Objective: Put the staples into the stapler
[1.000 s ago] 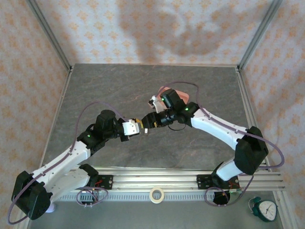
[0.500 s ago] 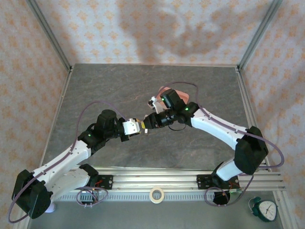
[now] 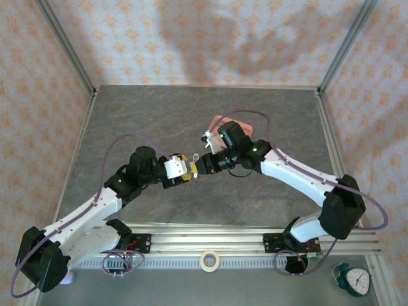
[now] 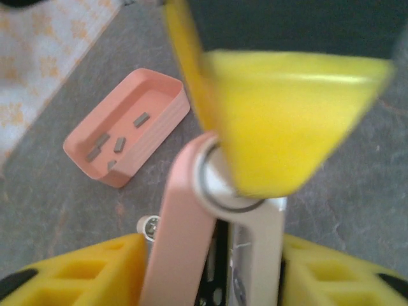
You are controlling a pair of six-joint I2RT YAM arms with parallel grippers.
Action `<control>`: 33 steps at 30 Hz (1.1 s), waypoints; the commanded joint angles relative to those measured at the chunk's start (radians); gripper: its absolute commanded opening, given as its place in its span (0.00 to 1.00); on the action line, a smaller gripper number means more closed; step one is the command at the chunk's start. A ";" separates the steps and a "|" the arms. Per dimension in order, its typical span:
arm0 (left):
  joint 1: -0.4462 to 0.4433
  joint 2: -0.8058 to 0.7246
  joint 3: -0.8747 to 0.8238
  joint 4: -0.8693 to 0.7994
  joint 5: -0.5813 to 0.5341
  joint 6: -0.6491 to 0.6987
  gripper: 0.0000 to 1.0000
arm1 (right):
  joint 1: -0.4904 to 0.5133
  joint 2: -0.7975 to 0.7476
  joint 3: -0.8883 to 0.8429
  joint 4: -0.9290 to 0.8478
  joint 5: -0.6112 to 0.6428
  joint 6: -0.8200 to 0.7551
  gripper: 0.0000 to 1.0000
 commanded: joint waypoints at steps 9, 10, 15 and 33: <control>-0.003 0.021 -0.045 0.200 0.199 -0.240 0.63 | -0.001 -0.297 -0.156 -0.011 0.156 -0.605 0.11; -0.004 0.021 -0.050 0.208 0.221 -0.235 0.62 | -0.001 -0.309 -0.159 -0.035 0.146 -0.669 0.11; -0.027 0.045 -0.032 0.174 0.277 -0.194 0.60 | 0.001 -0.321 -0.135 -0.178 0.152 -0.929 0.06; -0.087 0.088 0.007 0.097 0.272 -0.117 0.49 | 0.001 -0.184 -0.009 -0.303 0.114 -1.079 0.06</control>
